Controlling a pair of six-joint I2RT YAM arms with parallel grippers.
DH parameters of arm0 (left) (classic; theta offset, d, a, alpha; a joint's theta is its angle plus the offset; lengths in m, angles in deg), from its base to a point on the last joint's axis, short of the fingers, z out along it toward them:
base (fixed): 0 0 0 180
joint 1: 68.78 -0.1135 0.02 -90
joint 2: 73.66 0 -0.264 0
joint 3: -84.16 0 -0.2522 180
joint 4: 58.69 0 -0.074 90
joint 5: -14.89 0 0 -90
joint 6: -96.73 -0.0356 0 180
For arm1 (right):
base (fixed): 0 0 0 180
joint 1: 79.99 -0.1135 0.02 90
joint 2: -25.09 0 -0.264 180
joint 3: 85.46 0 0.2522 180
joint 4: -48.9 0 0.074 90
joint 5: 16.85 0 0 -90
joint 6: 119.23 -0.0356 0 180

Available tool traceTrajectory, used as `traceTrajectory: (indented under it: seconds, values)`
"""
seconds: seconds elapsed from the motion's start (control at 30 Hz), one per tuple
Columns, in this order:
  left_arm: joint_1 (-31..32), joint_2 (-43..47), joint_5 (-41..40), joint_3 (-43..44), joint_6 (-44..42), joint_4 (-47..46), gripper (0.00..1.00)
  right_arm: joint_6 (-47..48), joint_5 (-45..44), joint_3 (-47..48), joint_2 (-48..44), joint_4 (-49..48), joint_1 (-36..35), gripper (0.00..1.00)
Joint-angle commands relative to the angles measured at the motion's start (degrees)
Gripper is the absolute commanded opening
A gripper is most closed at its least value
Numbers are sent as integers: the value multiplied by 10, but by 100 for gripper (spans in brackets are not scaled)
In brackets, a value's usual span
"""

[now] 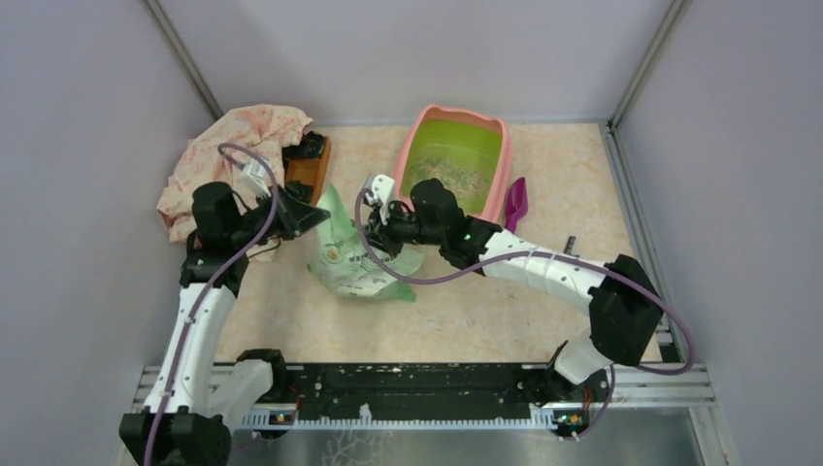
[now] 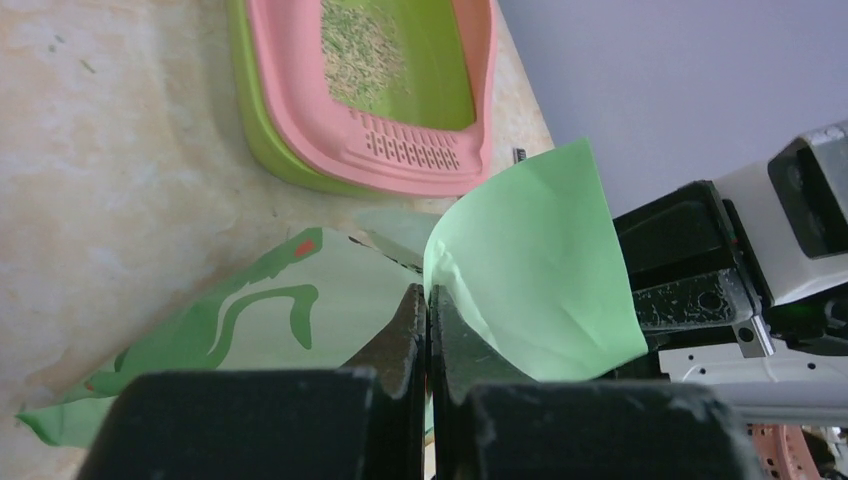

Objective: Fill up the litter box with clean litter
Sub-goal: Close the cat litter bag at the center of the board.

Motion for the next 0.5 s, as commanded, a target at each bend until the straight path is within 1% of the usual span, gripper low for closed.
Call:
traceTrajectory:
  seconds: [0.0, 0.17, 0.37, 0.47]
  values:
    - [80, -4, -10, 12, 30, -99, 1, 14, -22, 17, -68, -47, 23, 0]
    - [110, -31, -21, 24, 45, -132, 1, 14, -9, 3, -101, -22, 58, 0]
    - [186, -76, -60, 29, 58, -186, 0, 29, -1, -3, -139, 19, 98, 0]
    - [214, -97, -78, 32, 57, -211, 0, 28, 13, -6, -145, 23, 122, 0]
